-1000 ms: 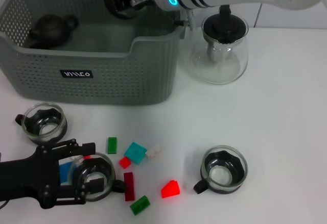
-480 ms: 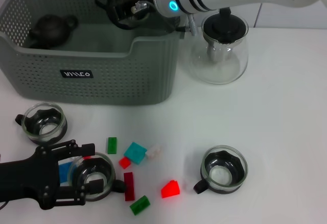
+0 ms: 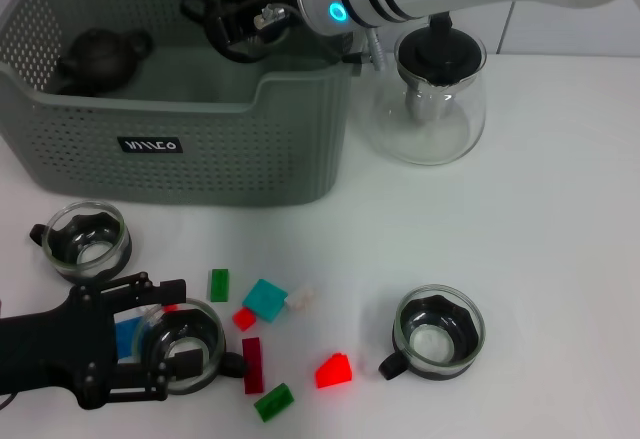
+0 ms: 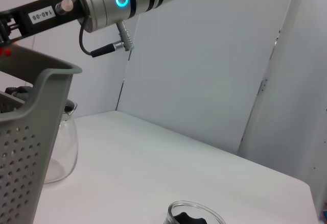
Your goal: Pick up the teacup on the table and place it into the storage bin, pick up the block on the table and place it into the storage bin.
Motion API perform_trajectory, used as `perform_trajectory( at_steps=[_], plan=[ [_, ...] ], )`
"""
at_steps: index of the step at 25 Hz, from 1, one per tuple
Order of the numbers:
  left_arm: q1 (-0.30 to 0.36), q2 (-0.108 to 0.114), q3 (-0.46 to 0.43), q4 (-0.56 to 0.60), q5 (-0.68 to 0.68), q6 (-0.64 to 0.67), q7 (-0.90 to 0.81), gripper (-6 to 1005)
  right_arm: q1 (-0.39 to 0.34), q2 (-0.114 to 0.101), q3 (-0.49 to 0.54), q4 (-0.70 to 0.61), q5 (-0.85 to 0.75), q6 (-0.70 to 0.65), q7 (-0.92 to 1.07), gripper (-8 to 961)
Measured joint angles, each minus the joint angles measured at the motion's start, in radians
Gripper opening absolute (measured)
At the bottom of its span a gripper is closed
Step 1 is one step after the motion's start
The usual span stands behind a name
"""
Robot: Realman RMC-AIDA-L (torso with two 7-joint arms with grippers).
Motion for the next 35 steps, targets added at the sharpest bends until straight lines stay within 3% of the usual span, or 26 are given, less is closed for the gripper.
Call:
perform_trajectory(
  at_steps=[10, 18, 21, 26, 27, 31, 35],
  plan=[
    [0.001, 0.0, 0.0, 0.0, -0.003, -0.003, -0.001, 848, -0.008, -0.001, 0.004, -0.006, -0.013, 0.002, 0.018, 96],
    [0.001, 0.001, -0.008, 0.0, -0.004, -0.002, -0.001, 848, -0.048, -0.01, 0.01, -0.06, -0.013, -0.009, 0.04, 258],
    [0.001, 0.002, -0.015, 0.0, -0.004, 0.0, -0.001, 848, -0.184, -0.025, 0.084, -0.259, -0.006, -0.093, 0.015, 319],
    [0.001, 0.003, -0.035, 0.0, -0.004, 0.007, -0.001, 847, -0.509, 0.001, 0.261, -0.709, 0.144, -0.363, -0.242, 530],
    [0.001, 0.003, -0.036, 0.0, -0.004, 0.006, 0.0, 847, -0.555, -0.001, 0.278, -0.745, 0.211, -0.443, -0.31, 572],
    [-0.005, 0.003, -0.038, 0.0, -0.005, -0.001, -0.001, 847, -0.717, -0.011, 0.388, -0.753, 0.416, -0.792, -0.532, 559],
    [-0.015, 0.007, -0.042, 0.001, -0.005, 0.0, -0.007, 847, -0.826, -0.032, 0.454, -0.74, 0.346, -1.023, -0.55, 552]
  ],
)
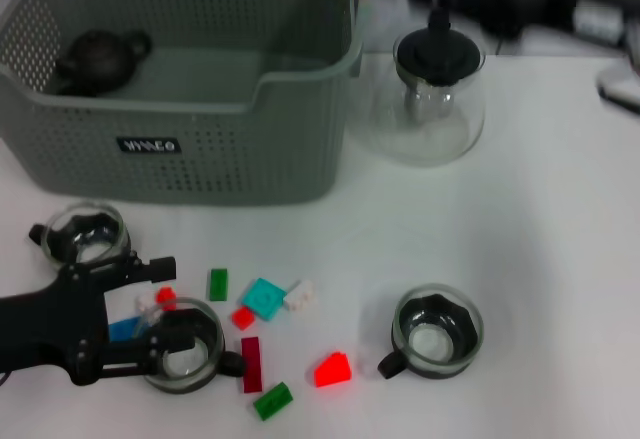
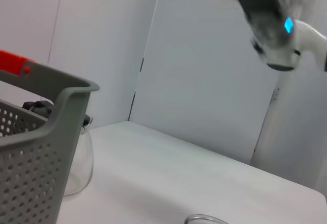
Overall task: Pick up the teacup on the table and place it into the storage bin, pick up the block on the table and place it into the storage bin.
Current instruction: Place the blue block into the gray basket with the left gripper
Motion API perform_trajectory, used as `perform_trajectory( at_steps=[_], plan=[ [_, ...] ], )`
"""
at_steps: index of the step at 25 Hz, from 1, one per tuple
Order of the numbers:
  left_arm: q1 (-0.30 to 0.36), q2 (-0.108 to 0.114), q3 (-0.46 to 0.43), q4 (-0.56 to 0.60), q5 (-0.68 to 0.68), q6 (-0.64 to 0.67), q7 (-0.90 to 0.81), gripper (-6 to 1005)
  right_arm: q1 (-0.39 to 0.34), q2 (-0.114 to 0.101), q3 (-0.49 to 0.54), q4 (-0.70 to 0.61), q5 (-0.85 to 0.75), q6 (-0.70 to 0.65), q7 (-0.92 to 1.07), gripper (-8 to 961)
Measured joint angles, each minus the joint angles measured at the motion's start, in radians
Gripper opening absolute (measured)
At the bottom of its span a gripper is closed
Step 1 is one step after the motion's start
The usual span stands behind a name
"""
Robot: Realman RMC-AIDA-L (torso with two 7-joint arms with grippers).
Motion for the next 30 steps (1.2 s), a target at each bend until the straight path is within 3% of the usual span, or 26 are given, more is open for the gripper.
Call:
perform_trajectory(
  at_steps=[5, 9, 14, 23, 30],
  plan=[
    [-0.006, 0.005, -0.008, 0.002, 0.0, 0.001, -0.006, 847, -0.062, -0.022, 0.007, -0.1, -0.433, -0.164, 0.105, 542],
    [-0.011, 0.006, -0.009, 0.005, 0.0, 0.001, -0.006, 847, -0.034, -0.004, 0.007, -0.198, -0.798, -0.263, 0.26, 534],
    [-0.017, 0.007, -0.009, 0.006, 0.0, 0.003, -0.006, 847, 0.065, 0.026, -0.014, -0.267, -1.031, -0.33, 0.385, 525],
    [-0.011, 0.009, -0.016, 0.007, -0.002, 0.003, -0.004, 847, 0.249, 0.039, -0.119, -0.252, -1.224, -0.345, 0.496, 508],
    [-0.008, 0.009, -0.033, 0.006, -0.002, 0.0, 0.0, 846, 0.256, 0.045, -0.305, -0.241, -1.195, -0.275, 0.502, 500]
  ],
)
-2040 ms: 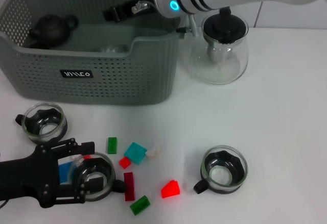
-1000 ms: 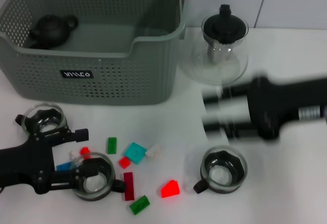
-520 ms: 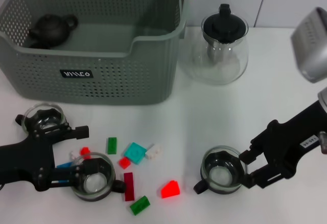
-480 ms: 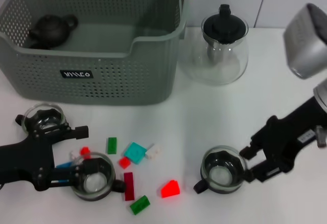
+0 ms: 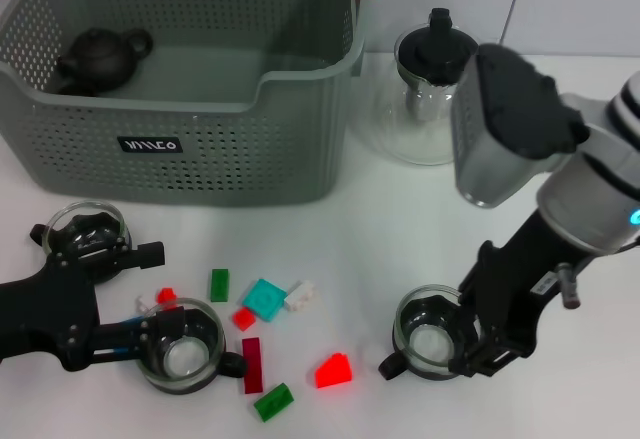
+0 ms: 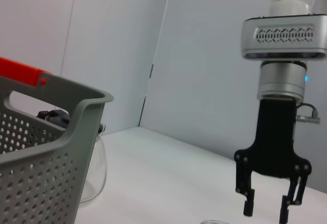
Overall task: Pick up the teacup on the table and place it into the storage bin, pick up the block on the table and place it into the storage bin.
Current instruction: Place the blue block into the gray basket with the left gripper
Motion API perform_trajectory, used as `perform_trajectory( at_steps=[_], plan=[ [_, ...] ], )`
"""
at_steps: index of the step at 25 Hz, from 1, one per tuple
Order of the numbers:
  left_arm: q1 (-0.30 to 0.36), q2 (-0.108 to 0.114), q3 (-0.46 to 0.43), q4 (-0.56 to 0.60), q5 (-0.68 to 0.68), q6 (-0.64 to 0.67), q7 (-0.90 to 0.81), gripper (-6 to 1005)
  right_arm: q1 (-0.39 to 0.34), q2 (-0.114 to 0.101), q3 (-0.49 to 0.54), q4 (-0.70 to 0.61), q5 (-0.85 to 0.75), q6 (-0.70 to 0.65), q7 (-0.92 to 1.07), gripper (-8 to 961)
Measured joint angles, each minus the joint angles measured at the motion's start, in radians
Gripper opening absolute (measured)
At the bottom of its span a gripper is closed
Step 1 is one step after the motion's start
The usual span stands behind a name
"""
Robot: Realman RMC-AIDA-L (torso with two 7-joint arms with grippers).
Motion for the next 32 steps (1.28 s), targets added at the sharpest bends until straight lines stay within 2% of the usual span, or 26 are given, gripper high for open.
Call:
perform_trajectory(
  at_steps=[5, 8, 15, 22, 30, 32],
  plan=[
    [0.0, 0.0, 0.0, 0.0, 0.0, -0.001, 0.0, 846, -0.01, -0.001, -0.069, 0.021, 0.003, 0.071, -0.004, 503],
    [0.0, 0.0, 0.0, -0.001, 0.0, -0.001, 0.001, 846, -0.011, -0.002, -0.152, 0.08, 0.016, 0.148, -0.01, 502],
    [0.0, 0.0, 0.0, -0.004, 0.0, -0.001, 0.001, 846, -0.011, -0.004, -0.206, 0.139, 0.019, 0.216, -0.006, 501],
    [0.0, 0.0, 0.0, -0.003, 0.001, 0.0, 0.001, 846, -0.012, -0.005, -0.218, 0.17, 0.014, 0.238, 0.002, 500],
    [0.0, 0.0, 0.0, 0.0, 0.005, 0.004, 0.001, 845, -0.011, -0.004, -0.223, 0.17, 0.018, 0.238, 0.001, 236],
    [0.0, 0.0, 0.0, 0.001, 0.005, 0.004, 0.001, 845, -0.011, -0.004, -0.223, 0.168, 0.02, 0.238, 0.001, 209]
  ],
)
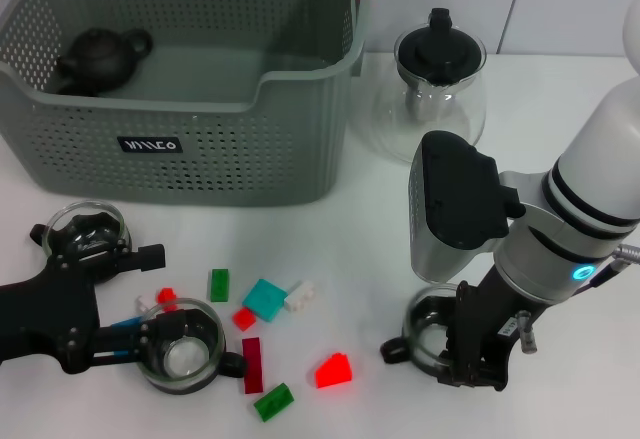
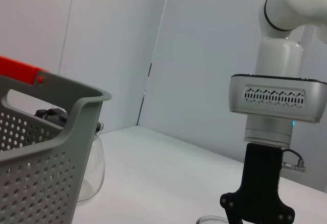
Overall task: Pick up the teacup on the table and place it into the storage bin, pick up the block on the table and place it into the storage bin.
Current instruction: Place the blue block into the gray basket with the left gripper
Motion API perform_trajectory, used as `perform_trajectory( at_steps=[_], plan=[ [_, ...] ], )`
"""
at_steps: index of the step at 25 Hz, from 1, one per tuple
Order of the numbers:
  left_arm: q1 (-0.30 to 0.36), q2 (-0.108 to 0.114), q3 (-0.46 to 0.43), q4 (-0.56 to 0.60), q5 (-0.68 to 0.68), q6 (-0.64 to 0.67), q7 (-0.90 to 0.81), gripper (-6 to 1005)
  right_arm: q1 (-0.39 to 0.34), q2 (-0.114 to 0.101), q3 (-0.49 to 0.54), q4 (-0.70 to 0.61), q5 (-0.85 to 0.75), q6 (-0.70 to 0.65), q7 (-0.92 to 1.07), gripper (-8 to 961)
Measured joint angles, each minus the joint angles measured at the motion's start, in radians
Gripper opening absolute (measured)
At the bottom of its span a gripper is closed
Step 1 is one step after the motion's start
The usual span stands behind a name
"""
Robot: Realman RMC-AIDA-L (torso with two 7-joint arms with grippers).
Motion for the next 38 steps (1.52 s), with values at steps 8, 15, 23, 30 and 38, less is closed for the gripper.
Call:
perform_trajectory(
  at_steps=[8, 15, 23, 30, 38],
  plan=[
    [0.001, 0.0, 0.0, 0.0, 0.002, 0.0, 0.0, 845, -0.001, -0.007, 0.149, -0.063, 0.056, -0.126, -0.04, 99],
    [0.005, 0.0, -0.001, 0.0, 0.0, -0.002, 0.0, 845, 0.001, -0.038, 0.716, -0.09, 0.307, -0.328, -0.201, 63],
    [-0.004, 0.0, -0.001, 0.0, -0.002, -0.001, -0.001, 845, 0.006, -0.042, 0.849, 0.022, 0.787, -0.29, -0.262, 58],
    [-0.005, -0.001, -0.002, -0.005, -0.003, -0.002, -0.001, 845, 0.109, -0.018, 0.722, -0.022, 0.775, 0.126, -0.186, 57],
    [0.001, -0.01, -0.001, -0.007, -0.003, -0.003, -0.003, 844, 0.38, -0.011, 0.489, 0.292, 0.599, 0.684, -0.126, 56]
  ],
)
